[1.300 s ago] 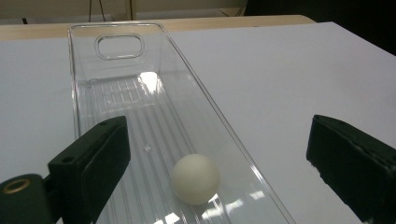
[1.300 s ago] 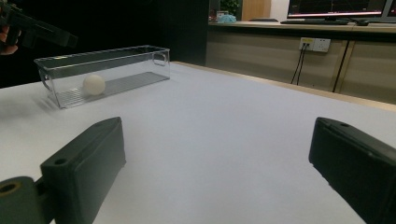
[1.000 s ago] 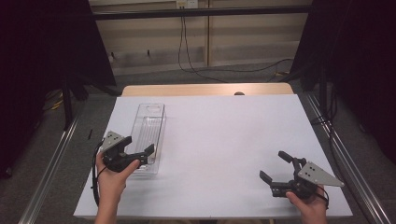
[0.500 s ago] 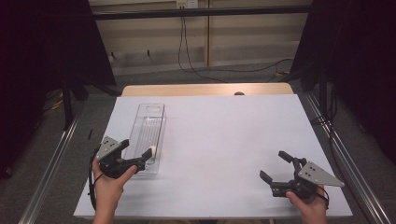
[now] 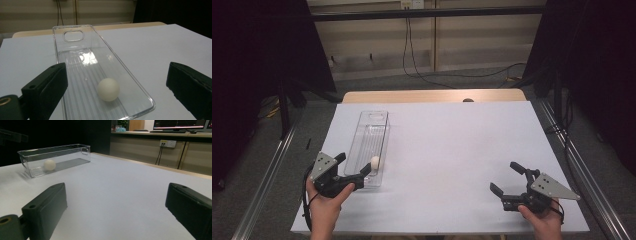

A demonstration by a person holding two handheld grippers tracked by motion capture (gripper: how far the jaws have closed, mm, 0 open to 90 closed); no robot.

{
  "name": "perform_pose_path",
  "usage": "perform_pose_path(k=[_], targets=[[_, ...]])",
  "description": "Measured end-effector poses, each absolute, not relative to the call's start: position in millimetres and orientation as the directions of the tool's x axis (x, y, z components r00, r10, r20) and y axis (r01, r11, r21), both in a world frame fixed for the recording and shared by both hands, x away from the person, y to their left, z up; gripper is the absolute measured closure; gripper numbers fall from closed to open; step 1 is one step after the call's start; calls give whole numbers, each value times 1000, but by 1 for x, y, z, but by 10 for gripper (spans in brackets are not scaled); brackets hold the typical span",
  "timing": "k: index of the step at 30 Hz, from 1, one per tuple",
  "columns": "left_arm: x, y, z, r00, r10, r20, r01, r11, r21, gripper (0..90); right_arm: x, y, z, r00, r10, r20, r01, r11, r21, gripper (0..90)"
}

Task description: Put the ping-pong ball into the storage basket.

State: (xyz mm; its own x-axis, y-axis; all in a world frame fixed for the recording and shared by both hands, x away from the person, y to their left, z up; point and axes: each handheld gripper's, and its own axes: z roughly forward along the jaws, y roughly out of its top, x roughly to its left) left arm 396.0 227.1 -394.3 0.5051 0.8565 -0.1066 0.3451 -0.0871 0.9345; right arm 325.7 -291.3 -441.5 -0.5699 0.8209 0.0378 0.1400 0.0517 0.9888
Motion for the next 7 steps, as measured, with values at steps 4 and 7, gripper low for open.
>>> perform_pose_path(k=[4,7], targets=[[391,228,-397,503,858,-99,330,-85,940,38,326,-291,-441,-570,821,38,140,51,989,32],[389,228,-397,508,856,-99,313,-76,947,34,326,-292,-441,-573,819,36,139,55,989,32]])
